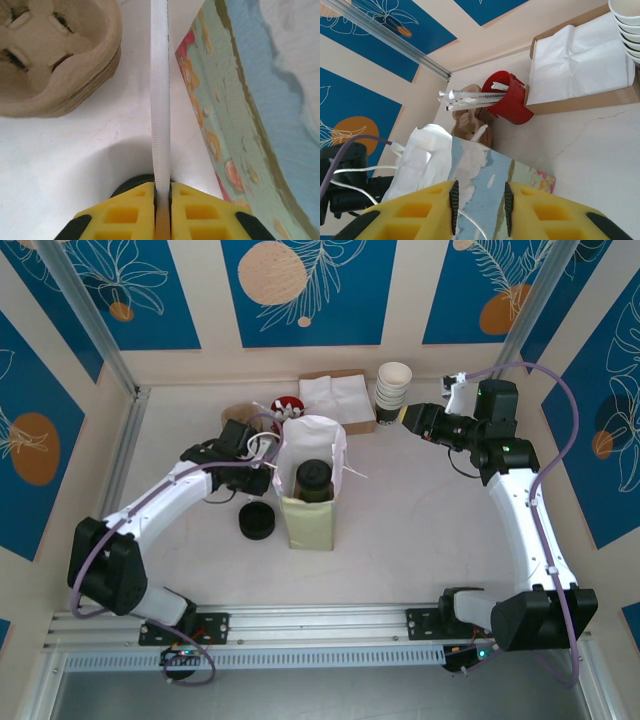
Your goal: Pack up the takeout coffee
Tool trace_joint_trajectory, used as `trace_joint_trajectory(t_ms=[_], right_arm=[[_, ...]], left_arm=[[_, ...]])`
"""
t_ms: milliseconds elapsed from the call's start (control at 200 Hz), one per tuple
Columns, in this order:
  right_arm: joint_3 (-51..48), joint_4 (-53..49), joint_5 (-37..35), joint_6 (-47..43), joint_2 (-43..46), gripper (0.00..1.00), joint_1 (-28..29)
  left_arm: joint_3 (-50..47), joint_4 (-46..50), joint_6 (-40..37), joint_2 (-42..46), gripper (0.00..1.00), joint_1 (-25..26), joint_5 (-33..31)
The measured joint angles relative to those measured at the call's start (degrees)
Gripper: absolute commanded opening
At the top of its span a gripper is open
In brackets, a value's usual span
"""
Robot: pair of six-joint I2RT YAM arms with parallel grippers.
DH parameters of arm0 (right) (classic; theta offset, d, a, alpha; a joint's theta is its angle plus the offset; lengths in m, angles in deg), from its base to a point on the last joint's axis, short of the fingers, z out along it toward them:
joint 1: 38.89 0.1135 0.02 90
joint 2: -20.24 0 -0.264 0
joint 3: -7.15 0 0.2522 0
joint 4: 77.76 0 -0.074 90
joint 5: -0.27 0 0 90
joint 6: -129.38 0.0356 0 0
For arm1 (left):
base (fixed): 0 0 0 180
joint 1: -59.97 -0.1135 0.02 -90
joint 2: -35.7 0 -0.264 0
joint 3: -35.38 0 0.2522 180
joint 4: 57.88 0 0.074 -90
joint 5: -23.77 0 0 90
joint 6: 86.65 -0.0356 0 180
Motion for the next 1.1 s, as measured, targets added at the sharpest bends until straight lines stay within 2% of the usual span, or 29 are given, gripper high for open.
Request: trace_joint_trajectory(t_ms=[425,690,880,1100], right_arm=[[0.0,0.0,0.0,0.1,0.6,0.33,0.0],[0.0,0.2,0.0,0.3,0.7,0.33,0.0],[0.0,0.3,0.0,0.5,0.7,0.33,0.3],[0.0,0.6,0.0,0.7,0.7,0.33,0.5]], left_arm=[[5.5,8.7,1.5,12.7,0.09,0.0,-8.0],[10.7,10.8,2.7,18.1,0.09,0.1,-12.7],[16.2,9.1,3.8,21.2,0.08,0.3,-11.5],[16.9,-0.4,7.7,24.1,0.09,3.3,-5.8]])
